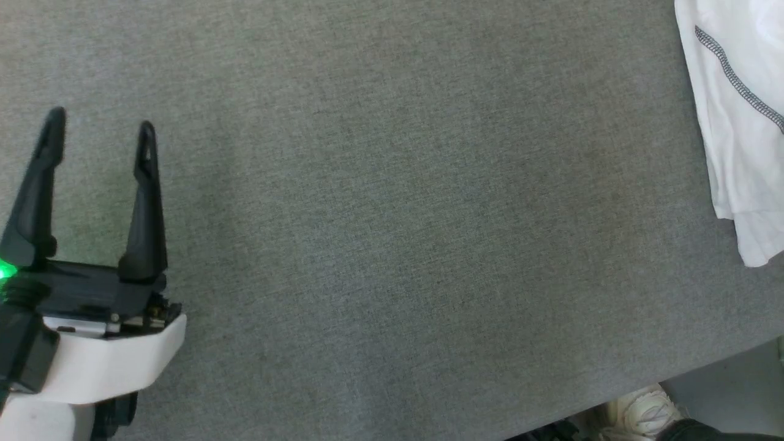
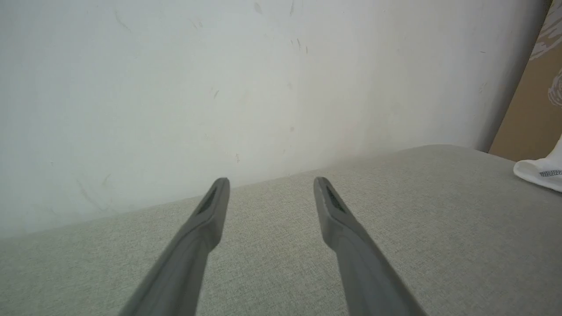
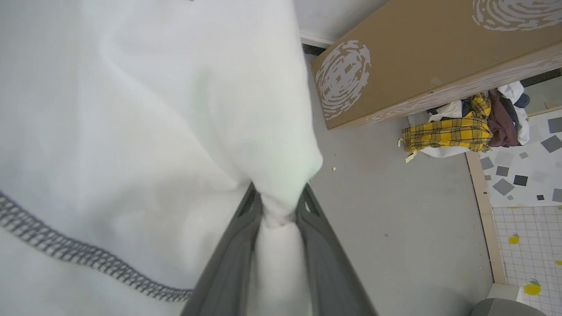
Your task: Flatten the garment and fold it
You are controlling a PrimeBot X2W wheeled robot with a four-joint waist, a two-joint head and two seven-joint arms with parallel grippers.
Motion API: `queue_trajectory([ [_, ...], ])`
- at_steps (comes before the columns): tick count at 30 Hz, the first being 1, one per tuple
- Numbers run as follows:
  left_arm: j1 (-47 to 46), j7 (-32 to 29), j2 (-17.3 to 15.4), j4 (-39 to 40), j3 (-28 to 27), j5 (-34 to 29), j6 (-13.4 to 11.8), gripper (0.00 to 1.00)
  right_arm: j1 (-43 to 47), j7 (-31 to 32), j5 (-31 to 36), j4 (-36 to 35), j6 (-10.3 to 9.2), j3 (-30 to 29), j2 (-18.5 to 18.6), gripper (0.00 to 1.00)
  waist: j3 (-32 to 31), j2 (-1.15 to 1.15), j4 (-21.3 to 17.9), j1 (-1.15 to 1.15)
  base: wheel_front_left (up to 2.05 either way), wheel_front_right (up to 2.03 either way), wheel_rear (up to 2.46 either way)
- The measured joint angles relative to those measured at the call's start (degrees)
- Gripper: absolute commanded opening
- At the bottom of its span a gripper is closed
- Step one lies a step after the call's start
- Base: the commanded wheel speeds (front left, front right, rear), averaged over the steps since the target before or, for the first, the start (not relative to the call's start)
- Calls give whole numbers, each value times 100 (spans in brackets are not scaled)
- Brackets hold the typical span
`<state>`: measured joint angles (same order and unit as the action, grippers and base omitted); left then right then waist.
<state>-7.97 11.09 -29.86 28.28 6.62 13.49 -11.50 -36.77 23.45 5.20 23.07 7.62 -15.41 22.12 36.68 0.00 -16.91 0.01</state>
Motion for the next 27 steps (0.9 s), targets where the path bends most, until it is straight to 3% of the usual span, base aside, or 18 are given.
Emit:
queue_trajectory([
  [17,23,280,432,-435,131,145,-74,100,-146,-403,135,441,0,-12,256,100,-707,0,86,-1,0,0,0],
  [20,247,334,706,-614,145,275,-141,100,-16,-694,-21,322,-1,-145,144,100,-1155,0,178,-2,0,0,0],
  [27,694,363,1015,-724,71,377,-141,100,597,-1124,-578,-453,-1,-76,-298,100,-1828,0,372,-2,0,0,0],
])
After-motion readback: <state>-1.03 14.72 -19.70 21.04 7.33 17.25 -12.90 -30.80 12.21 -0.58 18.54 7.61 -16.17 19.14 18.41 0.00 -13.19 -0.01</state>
